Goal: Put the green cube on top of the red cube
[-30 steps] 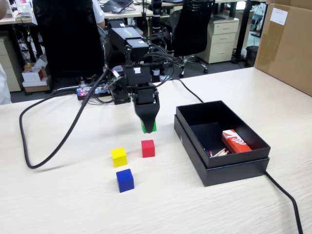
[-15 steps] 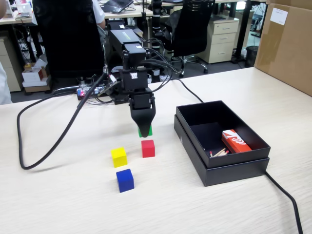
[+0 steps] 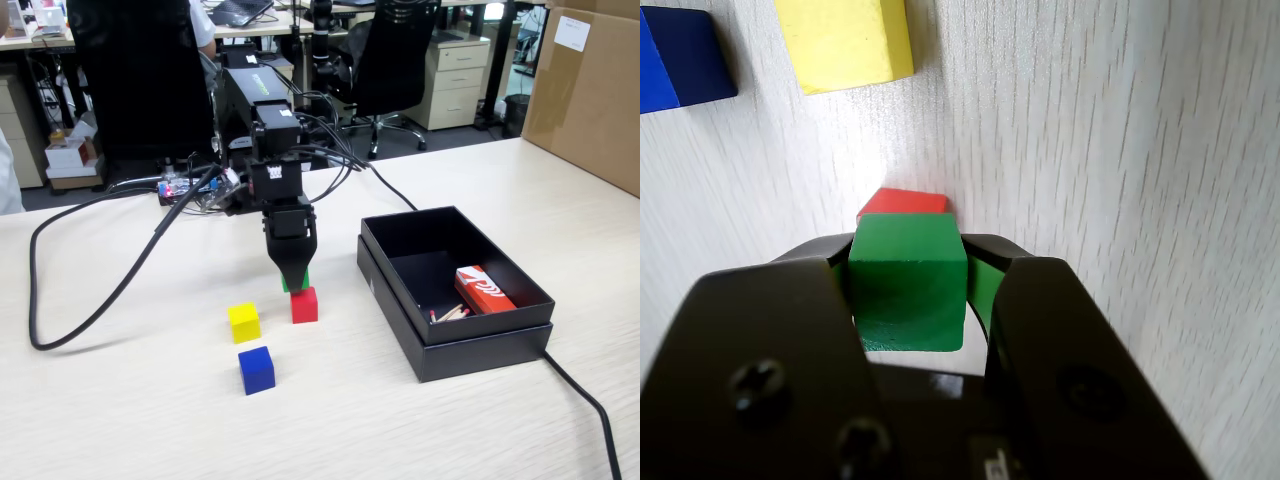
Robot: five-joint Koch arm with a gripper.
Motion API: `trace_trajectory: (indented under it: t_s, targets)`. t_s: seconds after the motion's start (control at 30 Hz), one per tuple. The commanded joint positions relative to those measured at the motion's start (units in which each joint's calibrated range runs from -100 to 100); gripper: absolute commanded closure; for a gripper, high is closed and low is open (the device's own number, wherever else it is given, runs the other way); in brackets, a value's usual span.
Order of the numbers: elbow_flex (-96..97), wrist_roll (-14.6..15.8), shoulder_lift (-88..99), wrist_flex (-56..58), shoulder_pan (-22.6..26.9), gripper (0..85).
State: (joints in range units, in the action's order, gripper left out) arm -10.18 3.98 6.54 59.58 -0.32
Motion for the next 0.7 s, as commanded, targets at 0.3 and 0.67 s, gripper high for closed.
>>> trace_trajectory:
  t_s: [0.3, 0.67]
  targets:
    - [-5.05, 0.15, 0.40, -1.74, 0.39, 84.5]
    - [-7.32, 0.88, -2.46, -1.83, 0.68, 84.5]
